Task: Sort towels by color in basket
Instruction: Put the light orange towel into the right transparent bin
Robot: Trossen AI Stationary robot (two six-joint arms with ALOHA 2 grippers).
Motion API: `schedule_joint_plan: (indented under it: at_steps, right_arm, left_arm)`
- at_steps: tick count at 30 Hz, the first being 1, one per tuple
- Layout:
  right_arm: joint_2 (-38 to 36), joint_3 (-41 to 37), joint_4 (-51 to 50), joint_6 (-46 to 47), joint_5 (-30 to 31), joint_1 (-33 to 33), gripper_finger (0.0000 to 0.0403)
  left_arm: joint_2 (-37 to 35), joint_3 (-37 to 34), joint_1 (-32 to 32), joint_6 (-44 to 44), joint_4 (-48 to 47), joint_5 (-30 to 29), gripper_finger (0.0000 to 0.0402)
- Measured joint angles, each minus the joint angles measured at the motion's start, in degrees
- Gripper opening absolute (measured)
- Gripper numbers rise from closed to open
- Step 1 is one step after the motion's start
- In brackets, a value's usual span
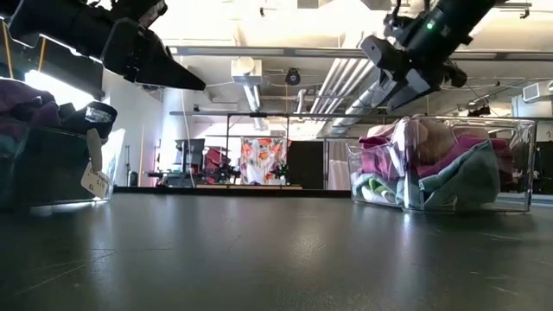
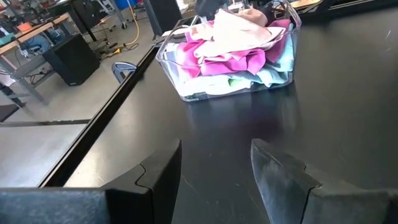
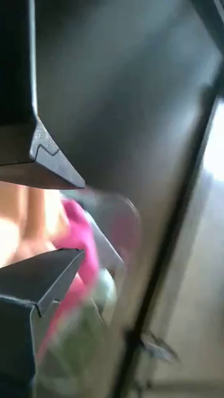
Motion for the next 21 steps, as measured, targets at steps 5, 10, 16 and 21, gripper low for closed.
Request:
schedule_joint_plan:
  at_steps: [5, 10, 16, 21]
  right_arm:
    - [1.0, -2.0, 2.5, 1.7, -11.7, -2.5, 0.0161]
    - [5.8, -6.5, 4.5, 4.5, -16.9, -5.1, 0.0161]
    - [9.7, -7.7, 2.3, 7.8, -17.5, -6.6, 0.0161]
    - [8.6, -7.7, -8.0, 14.3, -22.3, -5.4, 0.0161]
  left_arm:
    - [0.0, 0.0, 0.0, -0.2, 0.0, 0.0, 0.0181]
    - [0.0, 0.0, 0.0, -0.1, -0.1, 0.0, 0.0181]
    - [0.0, 0.0, 0.0, -0.1, -0.1, 0.0, 0.0181]
    - [0.0, 0.0, 0.0, -0.1, -0.1, 0.0, 0.0181]
